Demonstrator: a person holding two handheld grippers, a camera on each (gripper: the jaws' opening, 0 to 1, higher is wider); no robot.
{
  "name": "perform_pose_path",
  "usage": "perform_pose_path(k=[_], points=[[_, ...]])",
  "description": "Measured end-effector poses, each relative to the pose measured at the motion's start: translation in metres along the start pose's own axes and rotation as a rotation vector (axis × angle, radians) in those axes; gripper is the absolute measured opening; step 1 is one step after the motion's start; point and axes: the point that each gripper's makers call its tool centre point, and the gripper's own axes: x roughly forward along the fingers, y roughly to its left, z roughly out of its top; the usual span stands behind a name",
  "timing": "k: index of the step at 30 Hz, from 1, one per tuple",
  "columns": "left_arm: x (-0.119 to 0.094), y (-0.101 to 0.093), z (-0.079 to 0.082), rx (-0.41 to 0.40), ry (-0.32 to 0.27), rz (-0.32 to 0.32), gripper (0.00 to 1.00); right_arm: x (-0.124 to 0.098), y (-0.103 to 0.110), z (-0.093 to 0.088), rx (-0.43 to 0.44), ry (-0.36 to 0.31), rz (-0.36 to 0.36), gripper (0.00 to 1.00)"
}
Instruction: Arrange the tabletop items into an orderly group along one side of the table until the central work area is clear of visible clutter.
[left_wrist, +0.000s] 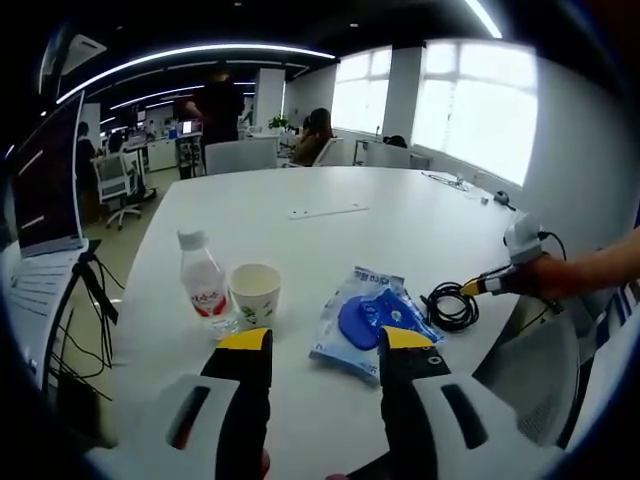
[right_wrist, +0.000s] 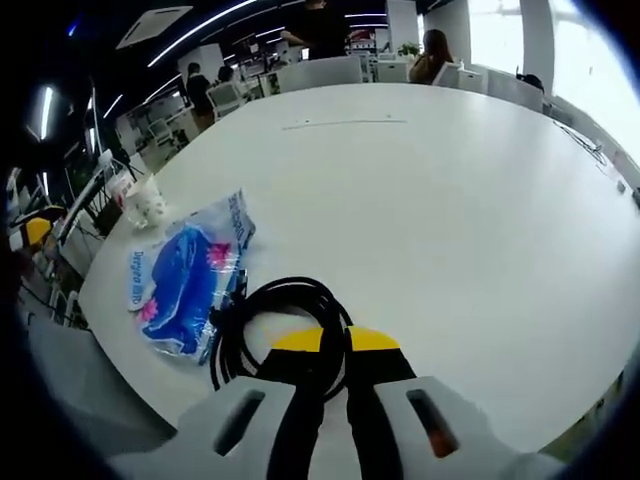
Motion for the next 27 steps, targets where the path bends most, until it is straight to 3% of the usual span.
perform_pose_path(k=[5, 27], points=[[0.000, -0.001, 0.000, 0.001, 0.000, -0.001, 0.42, -0.002, -0.003, -0.001, 0.000, -0.002, -0.010, 0.00], [0.001, -0.008, -0.006, -0.001, 0.012, -0.011, 0.42, -0.008, -0.006, -0.005, -0.004, 0.001, 0.005, 0.00]])
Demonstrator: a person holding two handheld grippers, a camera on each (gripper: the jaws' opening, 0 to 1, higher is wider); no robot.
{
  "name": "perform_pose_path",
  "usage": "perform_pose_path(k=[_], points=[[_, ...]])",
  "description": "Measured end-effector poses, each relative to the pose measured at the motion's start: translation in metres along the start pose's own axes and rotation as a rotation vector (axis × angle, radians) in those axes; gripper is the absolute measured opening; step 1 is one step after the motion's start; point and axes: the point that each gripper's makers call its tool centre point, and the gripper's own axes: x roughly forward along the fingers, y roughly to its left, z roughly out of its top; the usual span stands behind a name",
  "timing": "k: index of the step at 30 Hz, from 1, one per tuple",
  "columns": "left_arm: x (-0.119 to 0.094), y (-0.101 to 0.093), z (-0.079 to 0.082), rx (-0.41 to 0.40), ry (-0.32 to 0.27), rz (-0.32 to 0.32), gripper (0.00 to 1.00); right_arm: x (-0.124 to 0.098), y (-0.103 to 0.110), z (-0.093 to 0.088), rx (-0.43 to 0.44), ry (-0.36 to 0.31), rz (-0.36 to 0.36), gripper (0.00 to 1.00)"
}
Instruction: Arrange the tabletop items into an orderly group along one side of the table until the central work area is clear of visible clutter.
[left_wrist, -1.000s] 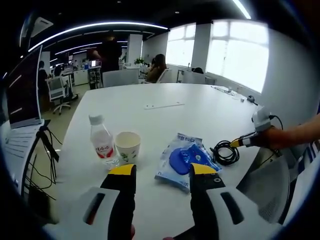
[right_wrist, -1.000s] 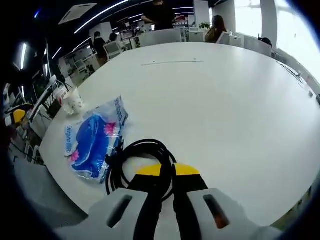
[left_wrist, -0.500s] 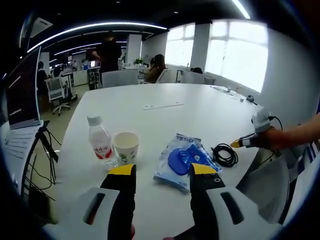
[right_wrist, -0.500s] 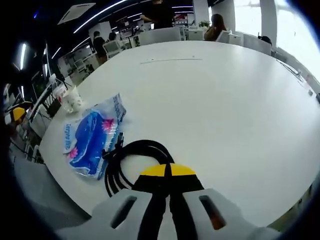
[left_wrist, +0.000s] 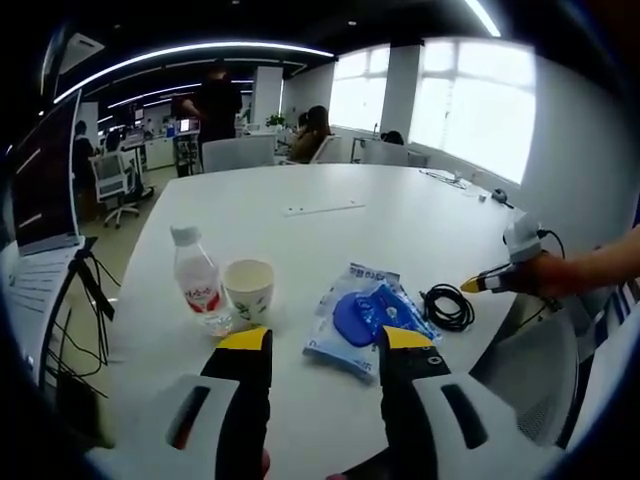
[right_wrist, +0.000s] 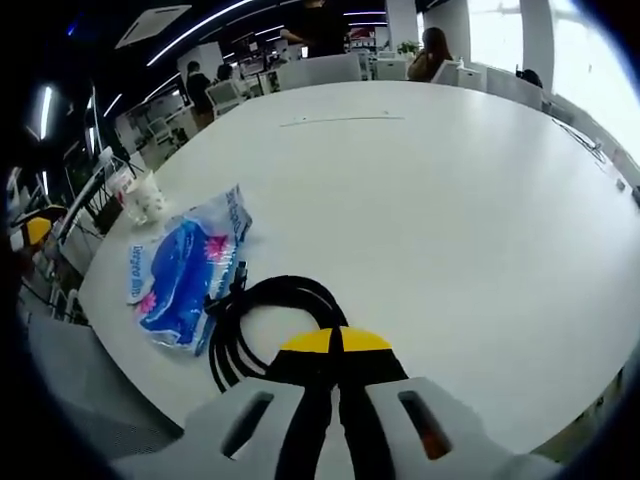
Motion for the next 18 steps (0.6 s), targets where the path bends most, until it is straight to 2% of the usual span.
perform_pose_path(k=[11, 18], points=[[0.000, -0.001, -0.003, -0.002, 0.008, 0.005, 0.42, 0.003, 0.003, 0.004, -0.014, -0.006, 0.013, 0.00], [0.001, 0.000, -0.007, -0.014, 0.018, 0.016, 0.42, 0.010, 0.015, 0.016, -0.036, -0.008, 0.043, 0.00]])
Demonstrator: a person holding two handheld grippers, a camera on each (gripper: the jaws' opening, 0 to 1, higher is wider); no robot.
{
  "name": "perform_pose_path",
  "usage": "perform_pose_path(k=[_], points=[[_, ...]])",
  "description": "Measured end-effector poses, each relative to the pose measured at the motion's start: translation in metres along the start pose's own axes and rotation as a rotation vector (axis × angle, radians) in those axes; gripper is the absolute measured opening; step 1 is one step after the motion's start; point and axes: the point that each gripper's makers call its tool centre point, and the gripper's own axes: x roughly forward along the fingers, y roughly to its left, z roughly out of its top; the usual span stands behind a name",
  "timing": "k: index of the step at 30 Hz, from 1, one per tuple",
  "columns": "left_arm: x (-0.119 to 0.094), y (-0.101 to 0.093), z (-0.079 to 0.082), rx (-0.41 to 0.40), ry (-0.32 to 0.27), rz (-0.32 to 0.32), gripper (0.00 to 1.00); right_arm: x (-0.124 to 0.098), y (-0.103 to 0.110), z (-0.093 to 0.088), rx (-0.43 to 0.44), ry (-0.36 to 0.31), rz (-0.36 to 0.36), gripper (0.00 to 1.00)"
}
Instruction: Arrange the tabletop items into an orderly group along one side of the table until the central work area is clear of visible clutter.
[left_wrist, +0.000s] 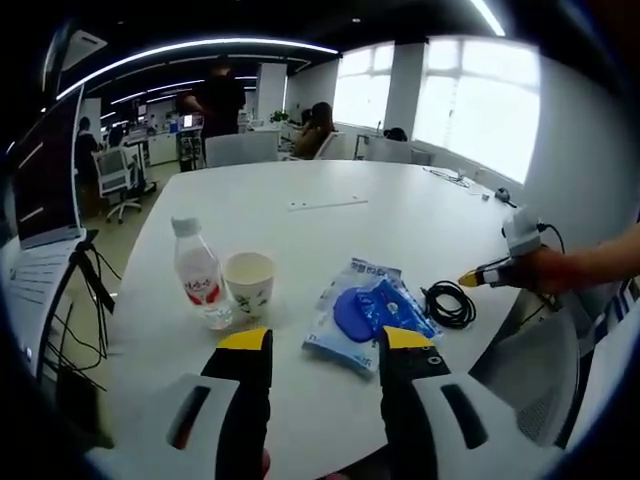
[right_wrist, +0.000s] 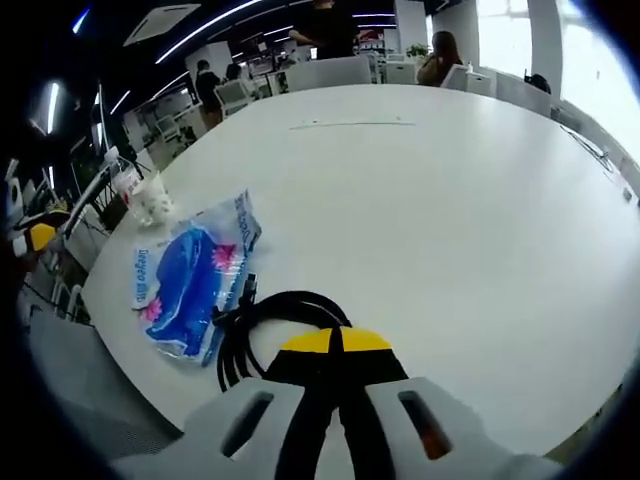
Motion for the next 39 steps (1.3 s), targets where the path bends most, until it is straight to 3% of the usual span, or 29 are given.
perform_pose_path(k=[8, 18, 23, 39], points=[[0.002, -0.001, -0.004, -0.012, 0.010, 0.007, 0.42, 0.007, 0.038, 0.011, -0.066, -0.009, 0.084, 0.00], [0.004, 0.000, -0.001, -0.011, 0.009, 0.015, 0.42, 0.020, 0.078, 0.016, -0.072, 0.001, 0.167, 0.00], [0.004, 0.003, 0.002, -0.015, 0.003, 0.021, 0.42, 0.027, 0.100, 0.018, -0.089, 0.007, 0.215, 0.05], [0.002, 0.008, 0.005, -0.013, 0.000, 0.029, 0.42, 0.045, 0.129, 0.018, -0.043, 0.037, 0.270, 0.19]])
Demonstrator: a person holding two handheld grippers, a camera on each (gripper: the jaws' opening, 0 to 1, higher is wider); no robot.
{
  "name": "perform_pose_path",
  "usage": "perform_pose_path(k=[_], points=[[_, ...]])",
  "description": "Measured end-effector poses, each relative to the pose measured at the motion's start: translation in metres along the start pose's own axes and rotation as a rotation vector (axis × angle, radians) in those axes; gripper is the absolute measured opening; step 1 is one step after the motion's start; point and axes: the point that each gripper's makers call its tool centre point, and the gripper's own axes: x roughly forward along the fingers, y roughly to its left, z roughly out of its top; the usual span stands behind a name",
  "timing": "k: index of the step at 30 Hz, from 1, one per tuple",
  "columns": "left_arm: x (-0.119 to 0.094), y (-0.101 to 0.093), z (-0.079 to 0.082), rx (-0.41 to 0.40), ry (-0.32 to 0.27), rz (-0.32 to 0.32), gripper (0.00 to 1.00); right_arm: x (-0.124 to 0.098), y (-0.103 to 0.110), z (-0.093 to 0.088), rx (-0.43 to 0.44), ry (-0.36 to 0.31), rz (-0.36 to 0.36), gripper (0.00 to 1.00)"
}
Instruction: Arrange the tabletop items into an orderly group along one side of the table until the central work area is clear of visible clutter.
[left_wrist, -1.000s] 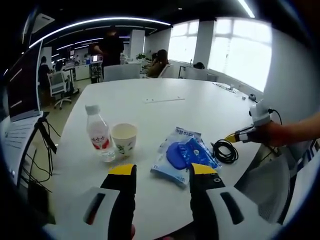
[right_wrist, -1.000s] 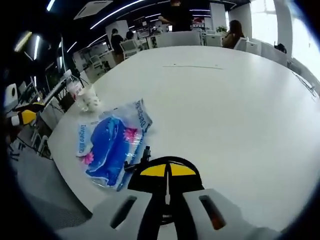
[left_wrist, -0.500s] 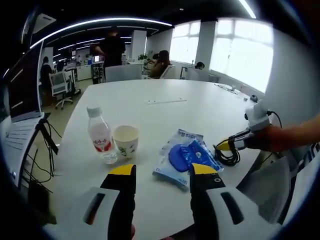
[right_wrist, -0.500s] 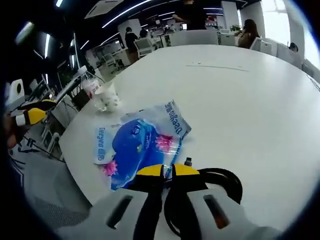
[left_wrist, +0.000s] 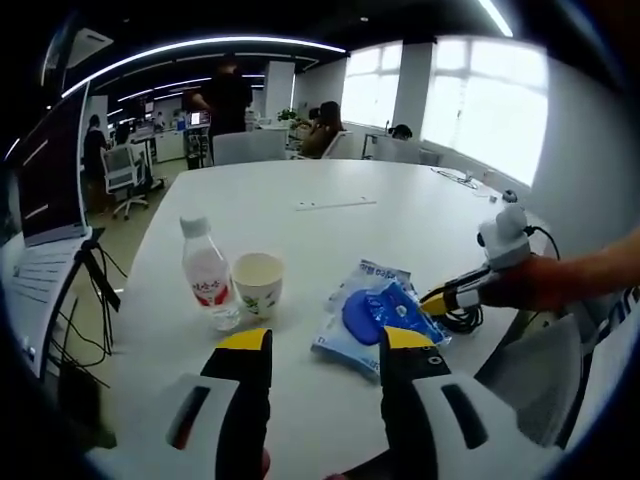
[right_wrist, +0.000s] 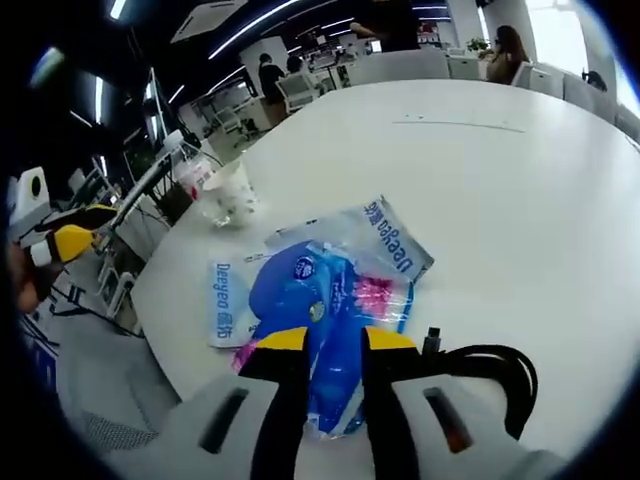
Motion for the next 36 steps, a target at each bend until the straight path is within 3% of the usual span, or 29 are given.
perform_pose_path(k=[9, 18, 36], points=[[0.000, 0.001, -0.001, 0.001, 0.003, 0.000, 0.42, 0.013, 0.008, -0.005, 0.037, 0.015, 0.012, 0.18], [-0.001, 0.005, 0.001, 0.001, 0.000, 0.007, 0.42, 0.019, 0.013, -0.002, 0.022, 0.012, 0.007, 0.00], [-0.001, 0.002, 0.003, 0.006, -0.002, -0.002, 0.42, 0.008, 0.022, 0.024, -0.002, -0.065, 0.041, 0.00]])
